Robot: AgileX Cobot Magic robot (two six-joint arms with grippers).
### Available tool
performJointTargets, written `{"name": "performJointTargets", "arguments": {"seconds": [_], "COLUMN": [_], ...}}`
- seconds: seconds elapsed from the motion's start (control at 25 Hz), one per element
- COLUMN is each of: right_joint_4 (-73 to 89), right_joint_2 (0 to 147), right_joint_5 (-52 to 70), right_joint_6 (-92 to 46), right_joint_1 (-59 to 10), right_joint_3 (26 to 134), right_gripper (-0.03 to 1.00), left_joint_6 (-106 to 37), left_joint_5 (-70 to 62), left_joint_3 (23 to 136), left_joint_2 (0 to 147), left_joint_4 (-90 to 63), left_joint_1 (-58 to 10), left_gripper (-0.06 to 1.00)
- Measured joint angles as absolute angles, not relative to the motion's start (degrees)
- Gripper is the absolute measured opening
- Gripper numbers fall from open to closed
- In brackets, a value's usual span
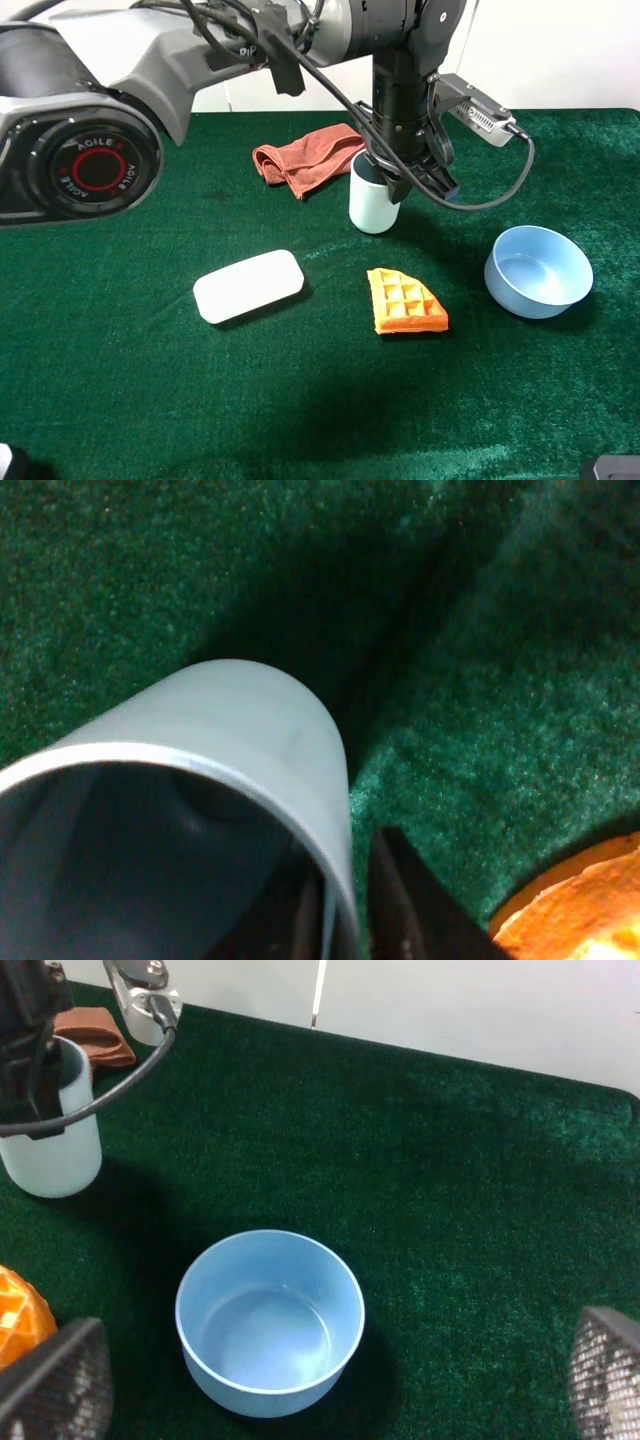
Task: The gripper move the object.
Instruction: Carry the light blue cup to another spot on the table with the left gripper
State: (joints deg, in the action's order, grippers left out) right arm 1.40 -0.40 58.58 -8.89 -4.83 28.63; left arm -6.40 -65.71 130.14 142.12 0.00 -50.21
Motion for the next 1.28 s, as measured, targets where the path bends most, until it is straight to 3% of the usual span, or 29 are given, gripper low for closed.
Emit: {"name": "performJointTargets", "arguments": {"seconds": [0.12, 0.36, 0.52, 1.28], "right_joint_4": [1.4, 1.4, 1.4, 1.4], "right_joint_2": [-0.4, -0.4, -0.4, -0.4], "right_joint_5": [58.6, 58.6, 58.6, 58.6], "right_joint_6": [-8.9, -8.9, -8.9, -8.9], "right_joint_1": [-4.8, -4.8, -4.8, -4.8], "right_joint_3": [28.6, 28.6, 28.6, 28.6], "right_gripper": [0.69, 0.69, 0.69, 0.69], "left_joint_6": [-6.4, -6.4, -6.4, -6.4], "left_joint_5": [-65.8, -66.1, -66.2, -66.5], "left_joint_3": [130.1, 130.1, 130.1, 136.5], "left_joint_2": [142.1, 142.1, 142.1, 142.1], "left_joint_4": [0.3, 0.0, 0.0, 0.0], "left_joint_1": [-50.2, -50.2, -50.2, -50.2], "left_gripper": [0.26, 0.59, 0.72, 0.82]}}
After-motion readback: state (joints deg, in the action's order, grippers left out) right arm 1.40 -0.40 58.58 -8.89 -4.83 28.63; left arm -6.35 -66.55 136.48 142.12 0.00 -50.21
